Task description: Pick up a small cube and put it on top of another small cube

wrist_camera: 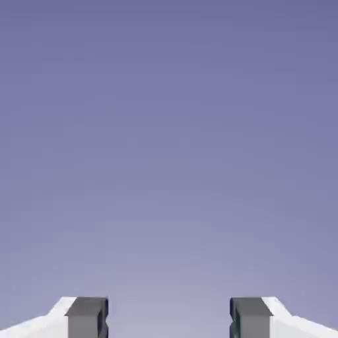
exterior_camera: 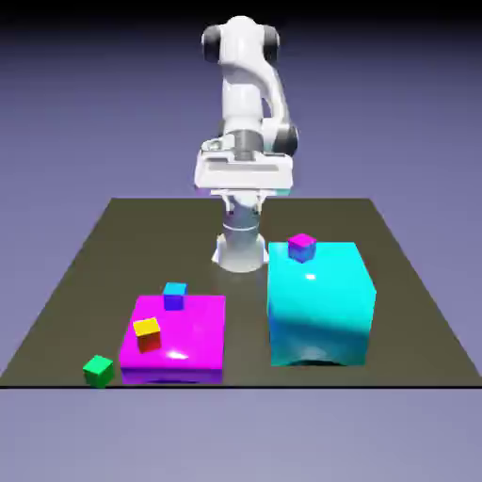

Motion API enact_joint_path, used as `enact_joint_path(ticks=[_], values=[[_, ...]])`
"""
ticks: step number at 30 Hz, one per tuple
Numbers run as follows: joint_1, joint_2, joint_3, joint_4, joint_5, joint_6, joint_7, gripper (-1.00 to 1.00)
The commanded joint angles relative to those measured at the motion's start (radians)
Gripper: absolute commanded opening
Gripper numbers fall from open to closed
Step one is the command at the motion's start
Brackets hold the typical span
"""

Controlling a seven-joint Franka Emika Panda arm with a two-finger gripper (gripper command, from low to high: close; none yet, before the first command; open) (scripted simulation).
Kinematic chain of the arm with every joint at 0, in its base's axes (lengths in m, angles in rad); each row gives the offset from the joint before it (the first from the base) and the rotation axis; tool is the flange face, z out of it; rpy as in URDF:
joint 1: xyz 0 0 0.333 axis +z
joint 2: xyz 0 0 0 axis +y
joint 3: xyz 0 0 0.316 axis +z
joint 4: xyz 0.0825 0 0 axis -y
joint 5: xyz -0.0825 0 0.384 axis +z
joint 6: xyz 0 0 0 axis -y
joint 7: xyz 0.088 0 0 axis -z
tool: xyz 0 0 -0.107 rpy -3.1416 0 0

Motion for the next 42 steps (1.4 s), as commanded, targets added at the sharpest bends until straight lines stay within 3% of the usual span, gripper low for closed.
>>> enact_joint_path(ticks=[1, 42], values=[[0.026, -0.011, -0.036, 0.022, 0.005, -0.019, -0.034, 0.0], [1.071, -0.479, -1.522, 0.92, 0.221, -0.811, -1.406, 0.0]])
